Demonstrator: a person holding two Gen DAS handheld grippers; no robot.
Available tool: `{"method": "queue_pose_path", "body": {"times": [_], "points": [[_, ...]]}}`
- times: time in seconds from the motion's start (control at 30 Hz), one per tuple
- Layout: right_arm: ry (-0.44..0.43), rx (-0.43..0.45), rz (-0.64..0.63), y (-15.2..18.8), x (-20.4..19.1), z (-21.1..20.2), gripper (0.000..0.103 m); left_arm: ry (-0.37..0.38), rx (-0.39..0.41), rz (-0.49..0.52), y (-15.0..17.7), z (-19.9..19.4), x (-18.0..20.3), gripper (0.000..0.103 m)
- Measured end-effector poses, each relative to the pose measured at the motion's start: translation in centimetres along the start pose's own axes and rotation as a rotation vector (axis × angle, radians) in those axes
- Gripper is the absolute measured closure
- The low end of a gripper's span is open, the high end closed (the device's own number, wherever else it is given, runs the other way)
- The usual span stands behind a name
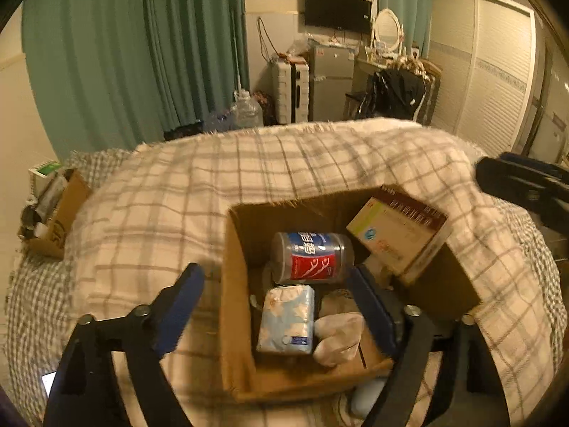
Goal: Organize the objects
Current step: 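Drop the tissue pack into the box with the left gripper while the right drops the medicine box, then grasp the tape roll with the right gripper while the left grasps the white earbud case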
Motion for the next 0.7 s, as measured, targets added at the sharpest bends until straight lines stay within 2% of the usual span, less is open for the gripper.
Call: {"method": "queue_pose_path", "body": {"times": [0.03, 0.07, 0.2, 0.27, 0.4, 0.47, 0.57, 0.63, 0.7], "points": [[0.005, 0.014, -0.008, -0.2, -0.3, -1.0, 0.018, -0.005, 0.009, -0.006, -0.1, -0.7, -0.5, 0.003], [0.009, 0.029, -0.02, -0.3, -0.9, -2.3, 0.015, -0.013, 0.022, -0.014, -0.1, -1.7, -1.1, 0.0], [0.034, 0.063, -0.066, 0.2, -2.8, -6.6, 0.002, -0.039, 0.054, -0.032, 0.4, -5.0, -3.2, 0.0], [0.046, 0.074, -0.088, 1.5, -4.0, -8.6, 0.0, -0.053, 0.059, -0.038, 1.5, -6.5, -4.2, 0.0], [0.061, 0.048, -0.083, 4.8, -5.1, -9.5, 0.0, -0.108, 0.061, -0.052, 4.4, -8.2, -6.1, 0.0], [0.079, 0.029, -0.076, 6.9, -5.3, -9.2, 0.0, -0.142, 0.045, -0.066, 6.4, -8.3, -7.0, 0.0], [0.072, -0.024, -0.062, 10.1, -5.6, -7.0, 0.0, -0.15, -0.008, -0.098, 9.5, -7.1, -7.4, 0.0], [0.072, -0.086, -0.051, 12.0, -5.8, -4.5, 0.0, -0.149, -0.037, -0.122, 11.2, -5.9, -7.5, 0.0], [0.098, -0.146, -0.08, 13.5, -6.0, -1.6, 0.0, -0.151, -0.09, -0.103, 12.7, -4.2, -7.3, 0.0]]}}
Point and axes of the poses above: each gripper's, at about its wrist camera, not at the fingertips, and z roughly the way its jaws point, x to its right, y to its underside, the point moved 8 cm from there along z, roughly the way its jaws point, and after that the axes turned 14 degrees about -y, right-handed, at the moved point
